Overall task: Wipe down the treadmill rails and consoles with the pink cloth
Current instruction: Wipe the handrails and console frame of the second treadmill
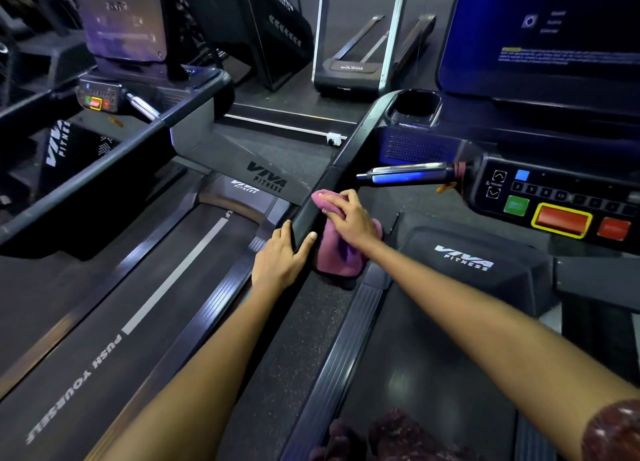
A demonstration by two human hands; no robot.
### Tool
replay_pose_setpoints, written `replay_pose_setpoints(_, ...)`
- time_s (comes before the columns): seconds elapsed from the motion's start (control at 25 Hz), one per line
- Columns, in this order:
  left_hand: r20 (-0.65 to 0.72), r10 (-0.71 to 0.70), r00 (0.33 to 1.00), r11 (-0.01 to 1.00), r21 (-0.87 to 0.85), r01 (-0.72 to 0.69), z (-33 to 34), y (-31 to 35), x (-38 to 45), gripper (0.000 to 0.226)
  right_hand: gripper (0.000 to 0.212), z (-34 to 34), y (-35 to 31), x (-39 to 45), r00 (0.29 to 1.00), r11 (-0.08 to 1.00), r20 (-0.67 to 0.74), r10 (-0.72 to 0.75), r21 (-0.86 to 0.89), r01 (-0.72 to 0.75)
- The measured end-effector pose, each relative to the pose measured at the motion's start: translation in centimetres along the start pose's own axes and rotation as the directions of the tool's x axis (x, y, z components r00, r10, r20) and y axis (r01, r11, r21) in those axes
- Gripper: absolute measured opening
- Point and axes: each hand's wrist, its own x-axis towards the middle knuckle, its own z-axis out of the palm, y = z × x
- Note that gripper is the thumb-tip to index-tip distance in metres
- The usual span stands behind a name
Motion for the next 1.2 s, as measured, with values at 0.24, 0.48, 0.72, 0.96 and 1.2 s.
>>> replay_pose_setpoints(0.24, 0.031, -0.003, 1.000, 0.999, -0.036, 0.004, -0.1, 0.1, -0.4, 0.070, 0.039, 3.5, -2.6, -2.0, 0.926, 0.919, -0.219, 0.306, 0.323, -0.227)
replay_pose_setpoints(0.48, 0.051, 0.047, 0.998, 0.998, -0.033, -0.045, 0.0, -0.3, 0.0, 0.073, 0.041, 6.4, -2.8, -5.9, 0.857, 0.805, -0.173, 0.486, 0.470, -0.361)
replay_pose_setpoints(0.72, 0.015, 0.213, 0.977, 0.977, 0.013, -0.213, 0.3, -0.7, 0.4, 0.103, 0.041, 5.0, -2.9, -3.9, 0.861, 0.838, -0.214, 0.461, 0.426, -0.343)
replay_pose_setpoints(0.96, 0.040, 0.248, 0.968, 0.963, 0.097, -0.251, 0.5, -0.8, 0.9, 0.102, 0.031, 6.9, -1.0, -5.4, 0.841, 0.776, -0.111, 0.530, 0.463, -0.428)
replay_pose_setpoints(1.2, -0.112, 0.121, 0.986, 0.980, -0.146, -0.137, -0.2, 2.6, 4.9, 0.071, 0.038, 3.6, -1.7, -1.9, 0.910, 0.938, -0.294, 0.290, 0.276, -0.210)
